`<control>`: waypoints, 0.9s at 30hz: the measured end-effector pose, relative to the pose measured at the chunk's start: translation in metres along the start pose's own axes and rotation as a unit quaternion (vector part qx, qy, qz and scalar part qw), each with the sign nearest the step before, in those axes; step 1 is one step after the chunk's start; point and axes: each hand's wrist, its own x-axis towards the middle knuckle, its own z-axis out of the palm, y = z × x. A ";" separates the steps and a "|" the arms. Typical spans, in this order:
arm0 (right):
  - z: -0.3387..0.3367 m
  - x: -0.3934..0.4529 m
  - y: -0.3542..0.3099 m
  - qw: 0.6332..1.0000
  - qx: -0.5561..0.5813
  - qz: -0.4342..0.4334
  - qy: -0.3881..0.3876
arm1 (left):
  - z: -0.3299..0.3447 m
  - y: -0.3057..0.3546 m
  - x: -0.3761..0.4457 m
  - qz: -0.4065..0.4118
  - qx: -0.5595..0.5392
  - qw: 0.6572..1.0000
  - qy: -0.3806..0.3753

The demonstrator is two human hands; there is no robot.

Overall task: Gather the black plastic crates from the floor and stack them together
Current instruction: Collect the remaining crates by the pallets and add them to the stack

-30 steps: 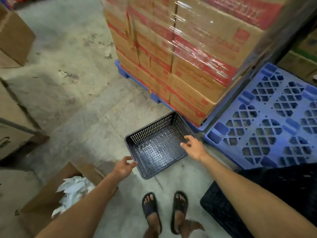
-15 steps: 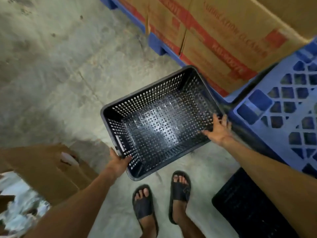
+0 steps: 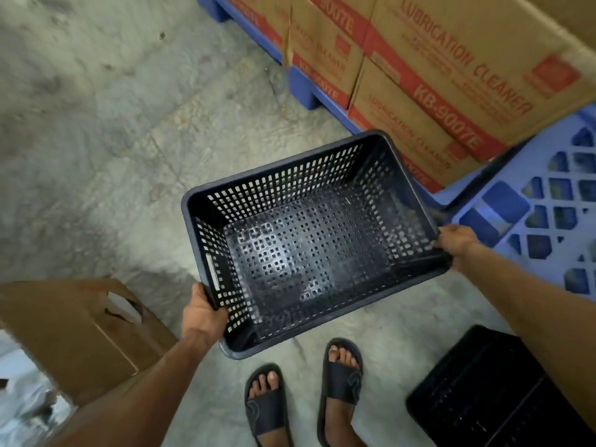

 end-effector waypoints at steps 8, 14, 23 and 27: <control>-0.052 -0.120 -0.042 0.980 0.179 -0.007 0.087 | -0.132 0.056 -0.053 0.017 0.063 0.998 0.016; -0.136 -0.266 -0.077 0.956 0.270 -0.045 0.104 | -0.248 0.115 -0.132 0.110 0.000 0.990 0.088; -0.277 -0.498 -0.094 0.910 0.354 -0.158 0.148 | -0.421 0.202 -0.276 0.254 -0.004 0.947 0.198; -0.339 -0.588 -0.092 0.903 0.332 -0.219 0.164 | -0.492 0.240 -0.339 0.316 -0.006 0.928 0.198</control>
